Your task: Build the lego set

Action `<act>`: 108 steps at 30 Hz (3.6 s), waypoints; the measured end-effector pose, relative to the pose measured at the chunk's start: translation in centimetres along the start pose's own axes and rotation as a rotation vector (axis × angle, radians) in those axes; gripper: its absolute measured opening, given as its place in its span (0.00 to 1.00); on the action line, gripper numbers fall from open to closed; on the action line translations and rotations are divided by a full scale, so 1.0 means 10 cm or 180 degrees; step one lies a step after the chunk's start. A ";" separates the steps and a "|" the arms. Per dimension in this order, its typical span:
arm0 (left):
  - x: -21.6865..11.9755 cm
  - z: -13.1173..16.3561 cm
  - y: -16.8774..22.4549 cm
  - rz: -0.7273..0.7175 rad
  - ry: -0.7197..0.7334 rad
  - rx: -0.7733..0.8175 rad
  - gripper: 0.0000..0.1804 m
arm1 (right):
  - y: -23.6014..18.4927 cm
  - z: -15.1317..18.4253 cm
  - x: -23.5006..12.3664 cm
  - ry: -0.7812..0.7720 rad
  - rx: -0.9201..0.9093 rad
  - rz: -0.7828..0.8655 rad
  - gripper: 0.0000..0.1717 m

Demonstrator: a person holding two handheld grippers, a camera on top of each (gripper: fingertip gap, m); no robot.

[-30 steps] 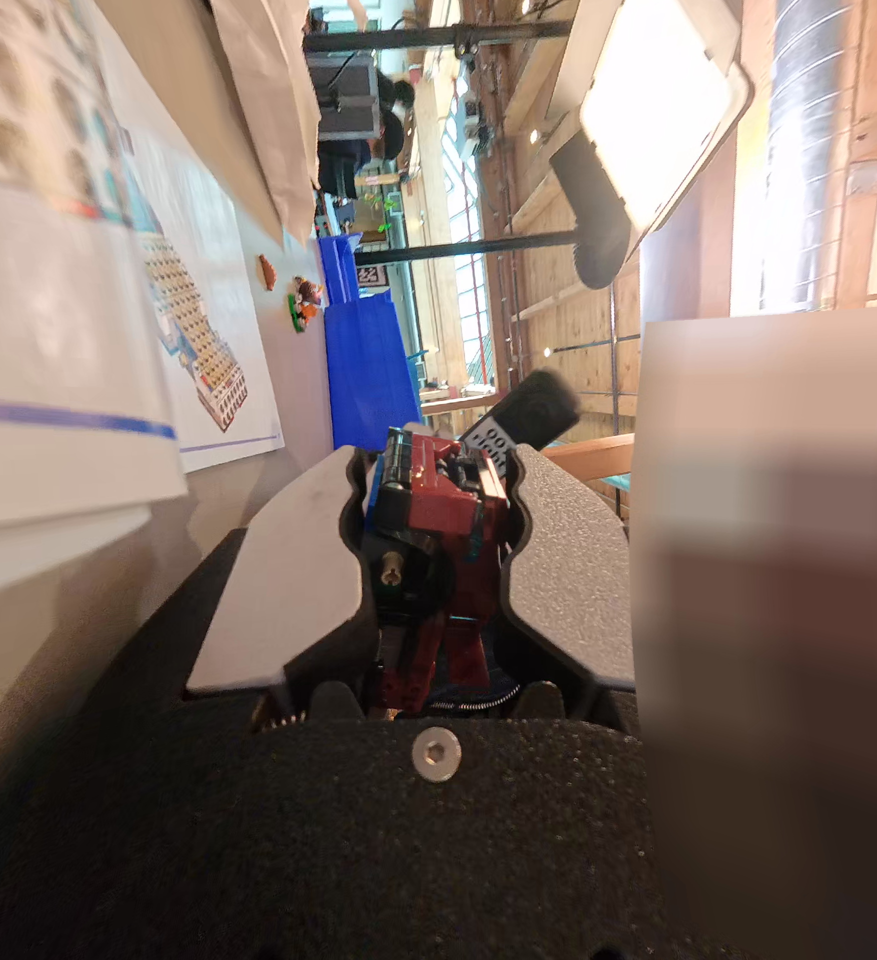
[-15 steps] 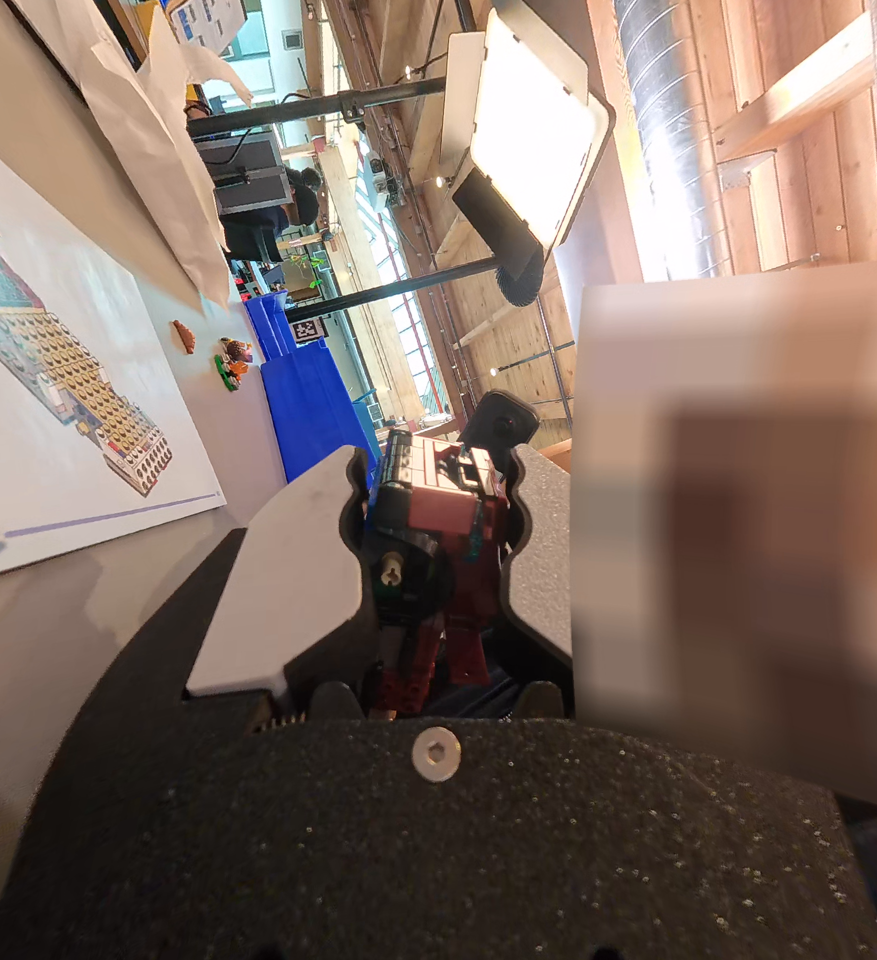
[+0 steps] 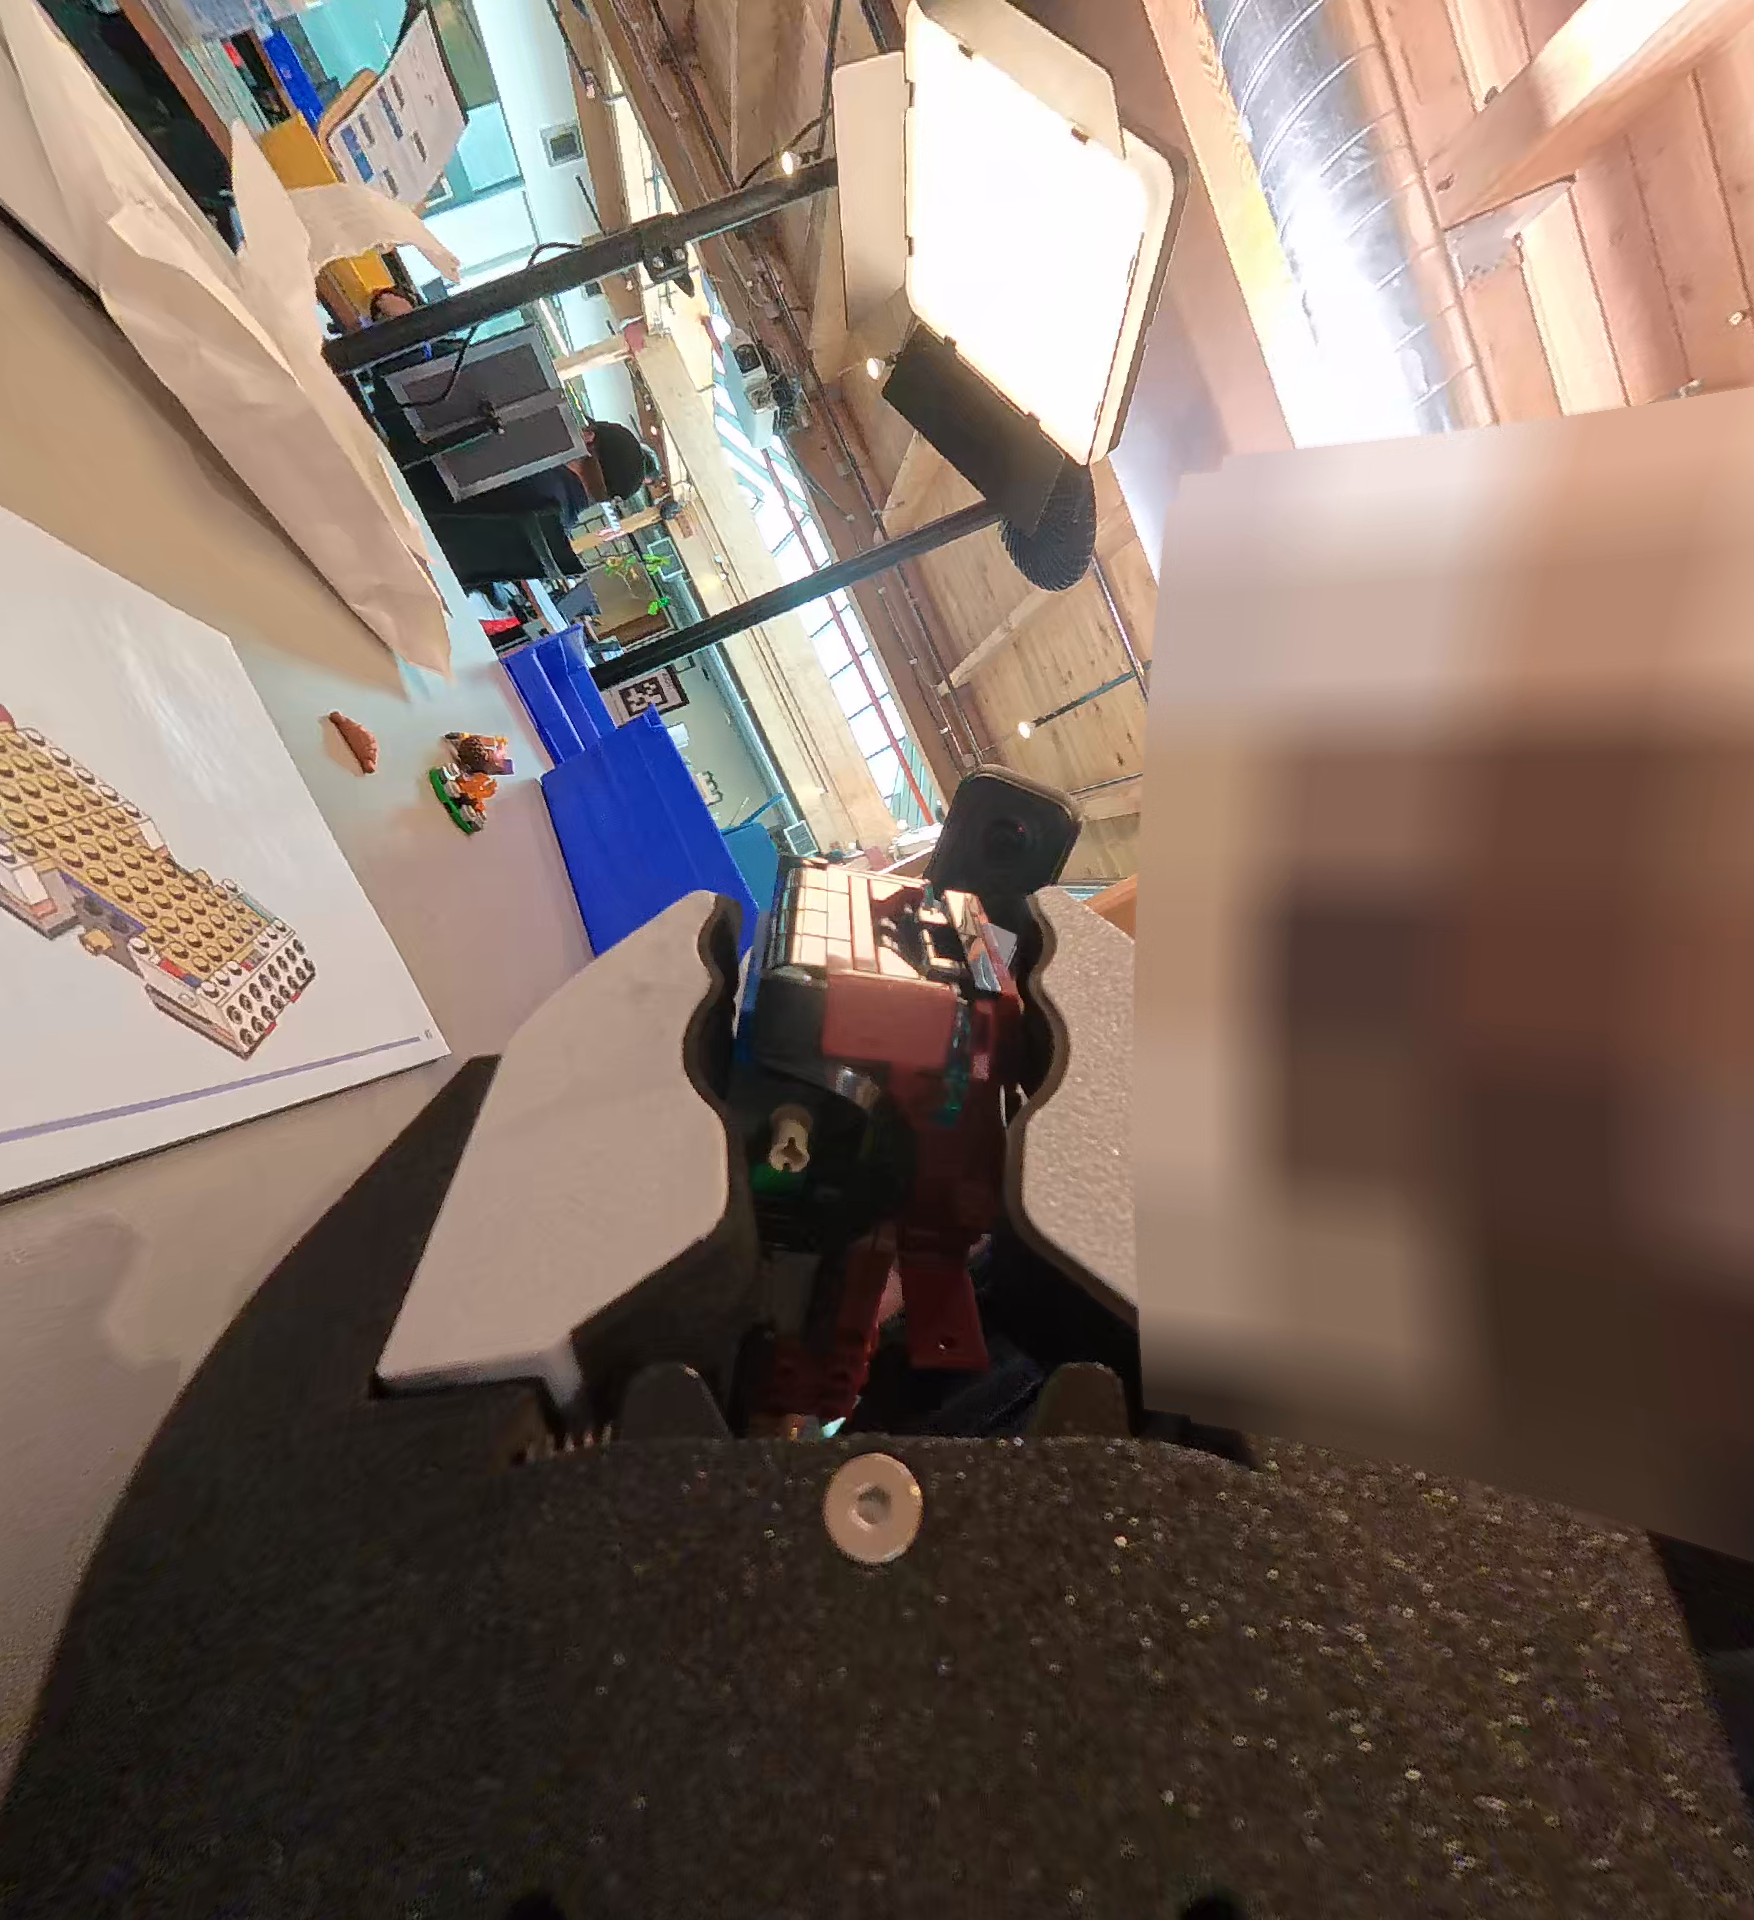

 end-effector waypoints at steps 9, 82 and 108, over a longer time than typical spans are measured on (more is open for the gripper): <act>-0.01 -0.02 0.04 -0.0172 0.0120 0.0226 0.29 | 0.00 -0.03 0.01 0.0042 0.0081 0.0188 0.21; -0.81 -0.11 -0.03 -0.2600 0.0238 0.2190 0.39 | 0.67 0.64 -0.98 -0.0696 -0.2143 0.1211 0.27; -0.82 -0.05 0.03 -0.2371 0.0233 0.2067 0.39 | 0.00 0.08 -1.87 -0.5322 -0.6177 0.2760 0.34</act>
Point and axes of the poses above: each gripper's, where its closed fingertips meet, x out along the fingers, z out of its underside, y = z × x across the jaws, the point moved 2 cm from there along -x, back along the fingers, and after that the axes turned 6 degrees about z, right-handed, at the moved point
